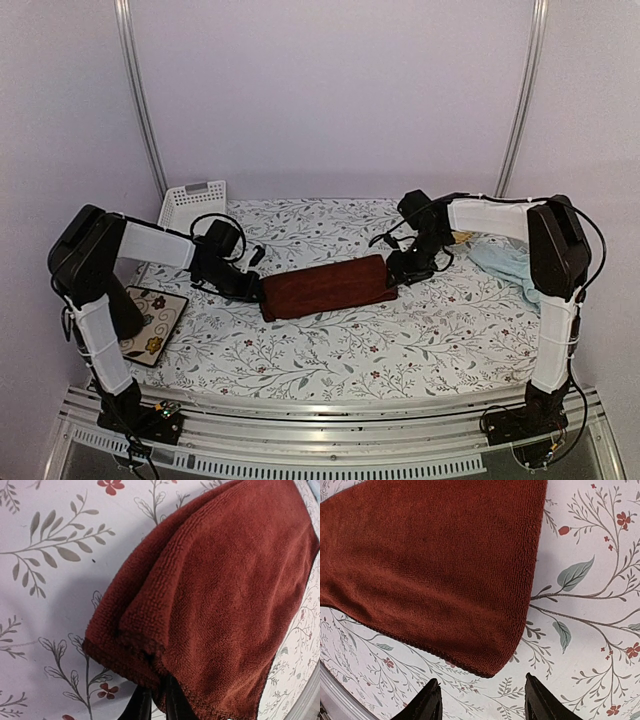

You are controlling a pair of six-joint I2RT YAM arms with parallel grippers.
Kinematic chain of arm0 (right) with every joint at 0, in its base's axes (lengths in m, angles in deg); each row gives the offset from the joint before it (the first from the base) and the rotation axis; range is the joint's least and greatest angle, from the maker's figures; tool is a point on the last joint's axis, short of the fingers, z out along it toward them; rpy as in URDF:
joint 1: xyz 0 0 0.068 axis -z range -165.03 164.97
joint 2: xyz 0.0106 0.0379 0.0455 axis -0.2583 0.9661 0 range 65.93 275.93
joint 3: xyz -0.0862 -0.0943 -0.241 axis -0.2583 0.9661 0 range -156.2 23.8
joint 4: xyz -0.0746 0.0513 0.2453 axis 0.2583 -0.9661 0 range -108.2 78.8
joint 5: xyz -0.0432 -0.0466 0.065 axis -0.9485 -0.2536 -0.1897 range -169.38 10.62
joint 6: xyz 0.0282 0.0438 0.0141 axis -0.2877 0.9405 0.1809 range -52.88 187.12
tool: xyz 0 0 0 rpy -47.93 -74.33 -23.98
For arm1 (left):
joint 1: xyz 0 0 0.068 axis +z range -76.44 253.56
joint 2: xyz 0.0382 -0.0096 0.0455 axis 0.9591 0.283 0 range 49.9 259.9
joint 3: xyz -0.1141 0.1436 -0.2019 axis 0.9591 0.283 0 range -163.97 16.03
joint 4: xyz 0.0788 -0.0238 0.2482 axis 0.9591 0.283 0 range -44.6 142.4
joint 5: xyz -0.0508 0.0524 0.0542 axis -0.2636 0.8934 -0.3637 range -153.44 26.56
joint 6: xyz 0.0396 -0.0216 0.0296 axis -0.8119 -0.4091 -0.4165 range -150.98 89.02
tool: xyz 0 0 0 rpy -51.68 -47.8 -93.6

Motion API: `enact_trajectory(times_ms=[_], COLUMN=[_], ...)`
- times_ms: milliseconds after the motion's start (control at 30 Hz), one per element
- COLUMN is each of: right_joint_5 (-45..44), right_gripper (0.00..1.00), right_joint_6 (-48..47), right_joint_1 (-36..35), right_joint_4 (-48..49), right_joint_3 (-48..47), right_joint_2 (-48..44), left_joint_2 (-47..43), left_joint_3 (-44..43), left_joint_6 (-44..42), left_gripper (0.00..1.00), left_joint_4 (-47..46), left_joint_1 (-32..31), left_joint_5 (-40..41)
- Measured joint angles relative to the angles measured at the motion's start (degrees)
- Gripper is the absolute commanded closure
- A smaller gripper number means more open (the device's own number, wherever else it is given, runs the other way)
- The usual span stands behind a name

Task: Roll the towels
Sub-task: Rotate the towel at the center of the board.

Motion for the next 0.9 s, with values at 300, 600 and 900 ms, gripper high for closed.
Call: enact_trajectory(times_ms=[300,600,900], right_joint_5=[-0.52,-3.21,-4.50], right_gripper=[0.43,0.41,0.40], right_joint_6=[-1.77,-2.43,-1.05], right_joint_1=[-0.02,-0.63,-0.94], right_joint_4=[0.61,2.47,3.37], right_joint_3=[-1.53,-0.48,2.25], right_joint_2=[0.02,-0.85,-3.32], left_joint_2=[-2.49,-3.63,-8.61], left_joint_3=[3.19,3.76,10.99], left_joint_6=[4.48,7.63,16.15], left_gripper=[0.89,0.90,0.90], left_joint_4=[-0.68,-0.52,-4.28], left_joint_1=[-3.32,-5.62,-8.50], left_joint_5=[0.00,-0.15,2.03])
